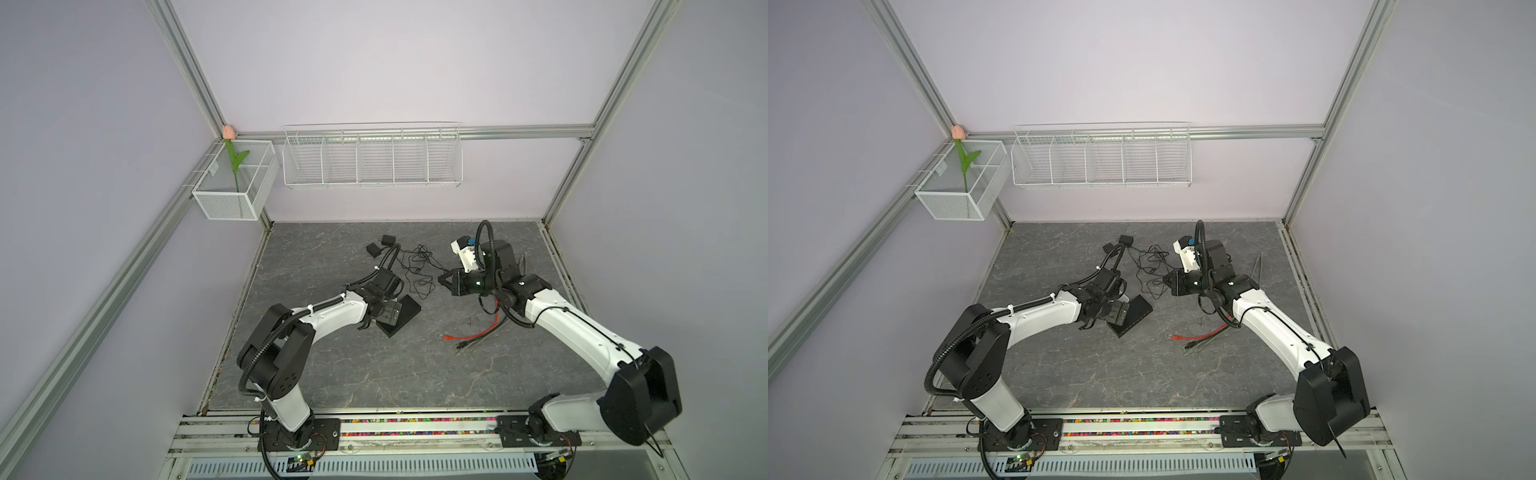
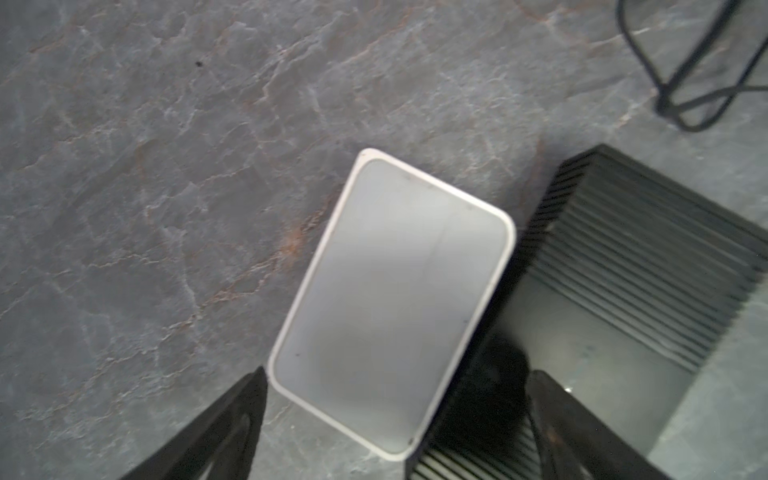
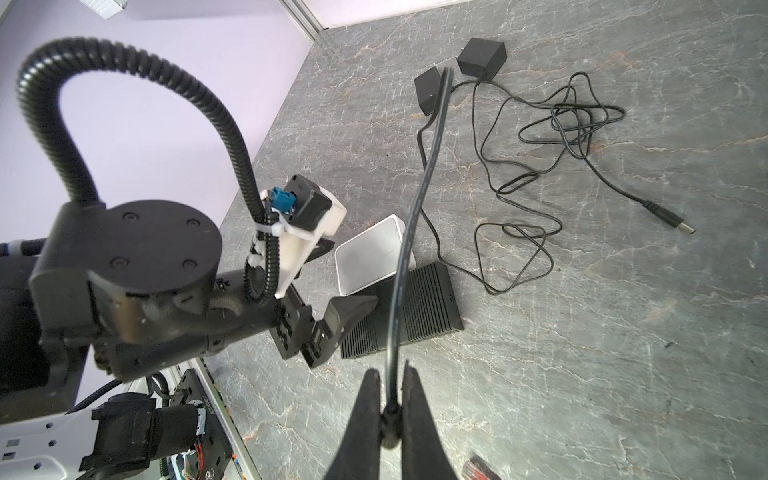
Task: Insert the plug into the switch port
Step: 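Lower the left gripper beside the black switch while the right holds the cable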
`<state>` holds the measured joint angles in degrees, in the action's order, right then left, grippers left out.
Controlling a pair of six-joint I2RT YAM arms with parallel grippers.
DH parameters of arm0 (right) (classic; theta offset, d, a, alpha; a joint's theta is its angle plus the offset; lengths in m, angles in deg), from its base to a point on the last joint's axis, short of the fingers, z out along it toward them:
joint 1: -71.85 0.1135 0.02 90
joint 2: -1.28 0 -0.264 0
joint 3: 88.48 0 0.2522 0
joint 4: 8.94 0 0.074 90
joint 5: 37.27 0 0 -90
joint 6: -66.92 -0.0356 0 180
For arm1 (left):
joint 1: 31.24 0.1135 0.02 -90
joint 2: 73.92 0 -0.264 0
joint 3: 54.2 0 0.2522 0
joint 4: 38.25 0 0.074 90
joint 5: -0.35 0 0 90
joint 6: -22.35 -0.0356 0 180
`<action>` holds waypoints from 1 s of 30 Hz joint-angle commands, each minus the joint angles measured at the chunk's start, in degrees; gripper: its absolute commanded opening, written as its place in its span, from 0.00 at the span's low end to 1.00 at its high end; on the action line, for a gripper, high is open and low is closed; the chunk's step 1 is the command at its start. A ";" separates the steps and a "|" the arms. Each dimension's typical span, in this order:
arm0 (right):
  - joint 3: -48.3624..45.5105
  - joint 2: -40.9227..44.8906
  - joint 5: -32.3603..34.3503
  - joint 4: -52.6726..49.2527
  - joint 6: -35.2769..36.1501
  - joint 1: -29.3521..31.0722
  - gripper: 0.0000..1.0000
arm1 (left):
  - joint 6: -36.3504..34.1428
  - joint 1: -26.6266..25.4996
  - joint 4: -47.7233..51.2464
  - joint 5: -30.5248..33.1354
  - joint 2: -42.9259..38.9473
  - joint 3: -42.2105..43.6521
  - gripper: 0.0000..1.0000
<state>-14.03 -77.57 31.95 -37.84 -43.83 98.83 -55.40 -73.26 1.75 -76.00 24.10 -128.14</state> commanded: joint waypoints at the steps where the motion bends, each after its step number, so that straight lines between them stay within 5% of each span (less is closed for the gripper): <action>1: -1.18 1.10 0.12 1.86 0.51 0.49 0.06 | 1.77 -2.86 1.97 -1.20 1.74 -0.73 0.97; 17: -2.57 2.07 0.22 1.89 0.80 0.75 0.07 | 0.84 4.64 3.67 3.31 -0.50 -2.55 0.99; 30: -2.77 3.44 0.74 0.98 1.38 0.82 0.06 | 0.76 4.66 2.84 3.52 2.86 -2.15 0.98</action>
<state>-15.89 -75.60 32.19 -37.31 -43.59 99.33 -53.85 -68.43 3.10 -72.97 25.56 -129.43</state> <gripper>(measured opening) 0.091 0.979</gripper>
